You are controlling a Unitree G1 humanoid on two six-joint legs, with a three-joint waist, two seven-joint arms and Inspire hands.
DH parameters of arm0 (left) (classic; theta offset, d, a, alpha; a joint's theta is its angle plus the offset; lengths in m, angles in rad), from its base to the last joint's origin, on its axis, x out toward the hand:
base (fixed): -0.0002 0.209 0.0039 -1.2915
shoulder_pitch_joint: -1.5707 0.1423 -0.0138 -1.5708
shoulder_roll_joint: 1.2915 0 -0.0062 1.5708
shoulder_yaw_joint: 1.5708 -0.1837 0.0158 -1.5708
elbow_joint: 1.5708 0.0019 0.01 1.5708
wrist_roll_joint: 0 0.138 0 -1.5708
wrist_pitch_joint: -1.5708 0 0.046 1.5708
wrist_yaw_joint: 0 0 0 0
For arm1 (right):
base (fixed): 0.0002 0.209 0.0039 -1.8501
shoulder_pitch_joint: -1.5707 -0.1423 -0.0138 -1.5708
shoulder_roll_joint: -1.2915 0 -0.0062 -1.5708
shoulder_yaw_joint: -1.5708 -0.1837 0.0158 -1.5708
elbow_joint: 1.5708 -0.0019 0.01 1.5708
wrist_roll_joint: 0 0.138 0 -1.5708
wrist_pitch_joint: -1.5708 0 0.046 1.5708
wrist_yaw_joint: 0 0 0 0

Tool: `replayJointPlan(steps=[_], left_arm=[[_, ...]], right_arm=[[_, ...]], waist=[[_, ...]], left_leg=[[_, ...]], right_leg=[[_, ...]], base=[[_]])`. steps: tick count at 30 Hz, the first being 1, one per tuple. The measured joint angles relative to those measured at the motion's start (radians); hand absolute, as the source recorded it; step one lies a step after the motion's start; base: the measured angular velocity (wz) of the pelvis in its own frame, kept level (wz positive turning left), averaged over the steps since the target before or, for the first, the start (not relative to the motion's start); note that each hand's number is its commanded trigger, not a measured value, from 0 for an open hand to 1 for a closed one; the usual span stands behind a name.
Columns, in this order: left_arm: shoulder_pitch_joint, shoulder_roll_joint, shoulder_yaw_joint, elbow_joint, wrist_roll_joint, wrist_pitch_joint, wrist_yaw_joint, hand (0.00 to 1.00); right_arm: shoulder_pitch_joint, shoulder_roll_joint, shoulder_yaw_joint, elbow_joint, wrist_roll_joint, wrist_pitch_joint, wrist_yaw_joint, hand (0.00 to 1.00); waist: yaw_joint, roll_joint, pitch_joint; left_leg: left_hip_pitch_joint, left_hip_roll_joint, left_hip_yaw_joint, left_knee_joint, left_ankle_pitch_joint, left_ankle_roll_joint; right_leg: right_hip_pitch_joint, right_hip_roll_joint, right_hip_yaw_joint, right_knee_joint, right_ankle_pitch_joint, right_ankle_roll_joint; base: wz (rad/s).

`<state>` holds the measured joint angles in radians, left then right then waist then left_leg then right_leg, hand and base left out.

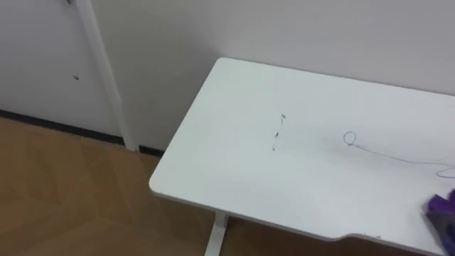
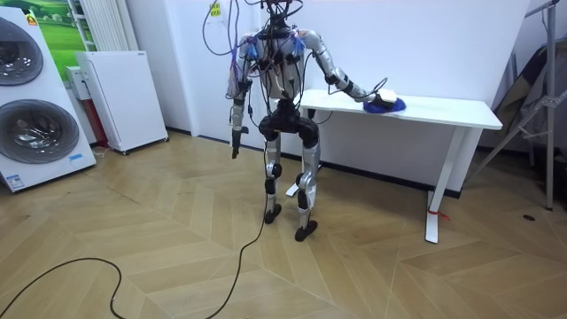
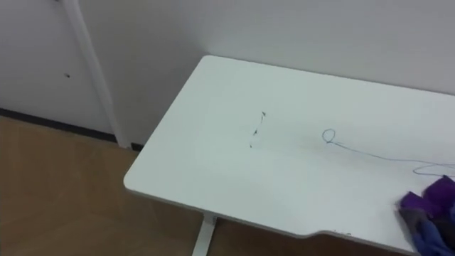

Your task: Wipe table

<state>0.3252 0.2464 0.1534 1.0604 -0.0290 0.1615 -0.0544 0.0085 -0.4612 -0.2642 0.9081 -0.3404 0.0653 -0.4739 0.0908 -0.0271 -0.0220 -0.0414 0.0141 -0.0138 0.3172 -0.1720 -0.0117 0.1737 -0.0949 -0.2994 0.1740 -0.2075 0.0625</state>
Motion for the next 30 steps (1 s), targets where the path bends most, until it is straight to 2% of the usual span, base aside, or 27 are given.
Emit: replayJointPlan(steps=[2, 3, 5, 6, 7, 8, 9, 10, 12, 14, 15, 17, 19, 22, 27, 30], left_arm=[[-0.027, -0.002, -0.028, 0.005, 0.001, 0.000, -0.001, 0.00], [-0.029, 0.000, -0.031, 0.012, 0.001, -0.001, -0.002, 0.00], [-0.072, 0.001, -0.052, 0.040, -0.005, -0.002, -0.007, 0.00], [-0.085, 0.000, -0.060, 0.047, -0.005, -0.003, -0.008, 0.00], [-0.109, -0.003, -0.063, 0.051, -0.003, -0.003, -0.017, 0.00], [-0.132, -0.002, -0.074, 0.049, -0.004, -0.009, -0.024, 0.00], [-0.139, -0.002, -0.074, 0.049, -0.003, -0.013, -0.025, 0.00], [-0.147, 0.000, -0.074, 0.049, -0.002, -0.018, -0.025, 0.00], [-0.143, 0.002, -0.078, 0.050, -0.015, -0.018, -0.022, 0.00], [-0.130, 0.003, -0.080, 0.060, -0.039, -0.013, -0.021, 0.00], [-0.128, 0.003, -0.083, 0.060, -0.039, -0.013, -0.021, 0.00], [-0.121, 0.004, -0.086, 0.063, -0.055, -0.016, -0.024, 0.00], [-0.128, 0.006, -0.088, 0.066, -0.060, -0.018, -0.028, 0.00], [-0.165, 0.019, -0.090, 0.074, -0.099, -0.027, -0.029, 0.00], [-0.218, 0.029, -0.095, 0.100, -0.132, -0.051, -0.029, 0.00], [-0.230, 0.040, -0.096, 0.097, -0.201, -0.061, -0.027, 0.00]], right_arm=[[-0.070, 0.013, 0.113, -0.058, -0.063, 0.053, 0.011, 1.00], [-0.100, 0.021, 0.147, -0.065, -0.092, 0.062, 0.018, 1.00], [-0.245, 0.052, 0.295, -0.117, -0.213, 0.088, 0.086, 1.00], [-0.287, 0.059, 0.335, -0.119, -0.234, 0.087, 0.100, 1.00], [-0.374, 0.072, 0.400, -0.106, -0.259, 0.080, 0.123, 1.00], [-0.439, 0.073, 0.426, -0.086, -0.262, 0.062, 0.147, 1.00], [-0.468, 0.073, 0.436, -0.076, -0.263, 0.056, 0.155, 1.00], [-0.515, 0.072, 0.448, -0.056, -0.264, 0.051, 0.166, 1.00], [-0.559, 0.068, 0.449, -0.021, -0.260, 0.042, 0.170, 1.00], [-0.597, 0.044, 0.445, 0.025, -0.239, 0.020, 0.169, 1.00], [-0.606, 0.034, 0.445, 0.045, -0.229, 0.010, 0.170, 1.00], [-0.641, 0.003, 0.436, 0.124, -0.188, -0.024, 0.172, 1.00], [-0.661, 0.000, 0.437, 0.151, -0.150, -0.035, 0.170, 1.00], [-0.663, -0.020, 0.436, 0.155, -0.046, -0.056, 0.167, 1.00], [-0.641, -0.042, 0.375, 0.203, -0.006, -0.087, 0.156, 1.00], [-0.602, -0.051, 0.308, 0.213, 0.044, -0.102, 0.144, 1.00]], waist=[[0.034, 0.004, 0.0047], [0.043, 0.004, 0.0084], [0.057, 0.009, 0.0218], [0.063, 0.011, 0.0253], [0.079, 0.015, 0.0367], [0.097, 0.014, 0.0397], [0.114, 0.015, 0.0403], [0.139, 0.017, 0.0412], [0.166, 0.016, 0.0401], [0.164, 0.015, 0.0391], [0.165, 0.014, 0.0389], [0.166, 0.013, 0.0394], [0.166, 0.013, 0.0398], [0.162, 0.017, 0.0412], [0.149, 0.022, 0.0412], [0.121, 0.015, 0.0348]], left_leg=[[-0.035, 0.013, -0.001, -0.003, 0.007, -0.007], [-0.043, 0.015, -0.003, -0.004, 0.009, -0.010], [-0.075, 0.026, -0.016, -0.010, 0.025, -0.017], [-0.081, 0.027, -0.019, -0.014, 0.030, -0.019], [-0.098, 0.028, -0.036, -0.019, 0.039, -0.024], [-0.122, 0.025, -0.055, -0.021, 0.050, -0.027], [-0.132, 0.023, -0.062, -0.023, 0.056, -0.030], [-0.154, 0.019, -0.082, -0.033, 0.064, -0.033], [-0.183, 0.011, -0.101, -0.037, 0.073, -0.035], [-0.201, 0.001, -0.137, -0.037, 0.075, -0.035], [-0.203, 0.000, -0.143, -0.036, 0.075, -0.035], [-0.219, -0.001, -0.155, -0.028, 0.075, -0.035], [-0.227, -0.001, -0.153, -0.028, 0.075, -0.035], [-0.253, -0.001, -0.140, -0.027, 0.075, -0.035], [-0.275, -0.007, -0.117, -0.016, 0.079, -0.028], [-0.298, -0.008, -0.115, -0.005, 0.081, -0.023]], right_leg=[[-0.053, 0.010, 0.005, 0.008, 0.011, -0.011], [-0.066, 0.013, 0.007, 0.014, 0.014, -0.014], [-0.105, 0.029, 0.009, 0.018, 0.019, -0.030], [-0.116, 0.030, 0.007, 0.019, 0.018, -0.032], [-0.128, 0.035, -0.004, 0.018, 0.020, -0.041], [-0.144, 0.039, -0.017, 0.016, 0.023, -0.051], [-0.154, 0.039, -0.024, 0.015, 0.023, -0.054], [-0.166, 0.039, -0.049, 0.014, 0.022, -0.057], [-0.184, 0.036, -0.079, 0.019, 0.016, -0.060], [-0.198, 0.025, -0.121, 0.057, -0.003, -0.055], [-0.201, 0.025, -0.125, 0.066, -0.005, -0.055], [-0.207, 0.028, -0.126, 0.070, -0.005, -0.055], [-0.212, 0.030, -0.125, 0.060, -0.005, -0.055], [-0.233, 0.030, -0.117, 0.044, -0.005, -0.055], [-0.257, 0.023, -0.090, 0.049, -0.002, -0.054], [-0.278, 0.022, -0.088, 0.048, -0.002, -0.052]], base=[[-0.37], [-0.34], [-0.03], [0.24], [0.41], [0.45], [0.53], [0.52], [0.57], [0.58], [0.49], [0.29], [-0.02], [-0.09], [-0.10], [0.05]])
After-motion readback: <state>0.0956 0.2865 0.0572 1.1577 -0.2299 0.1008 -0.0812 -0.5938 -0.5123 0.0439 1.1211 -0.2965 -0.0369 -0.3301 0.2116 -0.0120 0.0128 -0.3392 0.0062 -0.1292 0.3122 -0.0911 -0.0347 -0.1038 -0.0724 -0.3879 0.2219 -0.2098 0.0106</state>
